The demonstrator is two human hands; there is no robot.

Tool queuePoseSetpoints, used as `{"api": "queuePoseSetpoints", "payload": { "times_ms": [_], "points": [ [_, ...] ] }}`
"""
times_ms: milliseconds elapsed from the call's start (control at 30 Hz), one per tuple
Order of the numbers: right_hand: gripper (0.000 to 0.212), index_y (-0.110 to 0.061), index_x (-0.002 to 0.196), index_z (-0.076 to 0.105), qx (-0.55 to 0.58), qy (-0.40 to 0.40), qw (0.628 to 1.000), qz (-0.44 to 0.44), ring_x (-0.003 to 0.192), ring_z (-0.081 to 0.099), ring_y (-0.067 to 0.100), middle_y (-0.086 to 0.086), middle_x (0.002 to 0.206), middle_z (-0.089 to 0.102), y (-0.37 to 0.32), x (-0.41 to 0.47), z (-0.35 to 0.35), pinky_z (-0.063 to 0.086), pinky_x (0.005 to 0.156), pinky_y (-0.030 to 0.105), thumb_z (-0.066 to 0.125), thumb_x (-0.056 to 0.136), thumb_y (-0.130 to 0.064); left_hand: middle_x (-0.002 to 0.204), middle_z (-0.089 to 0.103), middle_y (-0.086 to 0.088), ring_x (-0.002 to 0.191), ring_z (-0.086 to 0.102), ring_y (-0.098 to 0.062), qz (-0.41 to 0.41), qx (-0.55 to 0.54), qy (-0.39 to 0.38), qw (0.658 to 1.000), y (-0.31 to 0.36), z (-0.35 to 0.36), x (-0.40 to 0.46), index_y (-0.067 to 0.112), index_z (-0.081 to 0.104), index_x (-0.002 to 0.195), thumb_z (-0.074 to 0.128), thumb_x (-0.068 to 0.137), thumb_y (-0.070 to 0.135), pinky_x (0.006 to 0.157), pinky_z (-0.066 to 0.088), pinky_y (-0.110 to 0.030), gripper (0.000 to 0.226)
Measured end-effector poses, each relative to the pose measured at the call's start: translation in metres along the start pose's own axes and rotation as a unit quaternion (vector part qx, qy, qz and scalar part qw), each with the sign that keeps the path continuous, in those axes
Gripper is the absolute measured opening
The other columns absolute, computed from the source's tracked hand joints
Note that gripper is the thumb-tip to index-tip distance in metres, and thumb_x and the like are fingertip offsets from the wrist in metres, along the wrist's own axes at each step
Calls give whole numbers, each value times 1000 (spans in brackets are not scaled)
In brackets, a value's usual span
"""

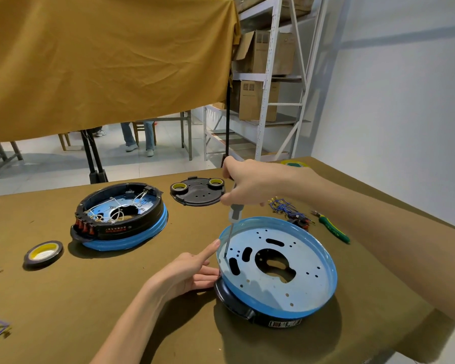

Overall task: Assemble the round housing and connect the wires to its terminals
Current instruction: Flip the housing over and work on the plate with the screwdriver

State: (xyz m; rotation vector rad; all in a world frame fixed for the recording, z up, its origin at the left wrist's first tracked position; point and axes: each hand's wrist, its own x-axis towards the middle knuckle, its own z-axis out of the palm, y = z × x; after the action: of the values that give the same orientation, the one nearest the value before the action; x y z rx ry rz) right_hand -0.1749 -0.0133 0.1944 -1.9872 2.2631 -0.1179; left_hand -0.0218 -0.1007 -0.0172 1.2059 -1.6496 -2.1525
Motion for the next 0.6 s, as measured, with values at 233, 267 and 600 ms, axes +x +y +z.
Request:
{"api": "queuePoseSetpoints", "payload": {
  "times_ms": [233, 267, 600],
  "points": [
    [30, -19, 116, 47, 8, 37, 999, -18, 59, 70, 16, 3, 86, 68, 0, 2, 2, 55, 44, 25, 67, 96, -31, 83, 79, -15, 78, 79, -23, 18, -23, 52, 998, -1, 12, -12, 7, 58, 113, 83, 50, 69, 59, 61, -27, 92],
    [31, -20, 115, 48, -3, 52, 998, -18, 59, 71, 15, 2, 86, 67, 0, 2, 3, 56, 47, 27, 66, 97, -38, 83, 79, -15, 79, 79, -24, 24, -26, 56, 998, -2, 13, -13, 4, 57, 122, 83, 53, 67, 59, 61, -27, 98],
    [35, -21, 116, 46, -59, 76, 995, -38, 62, 69, 16, 0, 83, 64, -5, -1, 5, 57, 51, 33, 61, 98, -48, 87, 79, -13, 85, 79, -25, 24, -17, 62, 998, -4, 16, -24, 0, 37, 152, 82, 52, 75, 65, 62, -31, 133]
  ]
}}
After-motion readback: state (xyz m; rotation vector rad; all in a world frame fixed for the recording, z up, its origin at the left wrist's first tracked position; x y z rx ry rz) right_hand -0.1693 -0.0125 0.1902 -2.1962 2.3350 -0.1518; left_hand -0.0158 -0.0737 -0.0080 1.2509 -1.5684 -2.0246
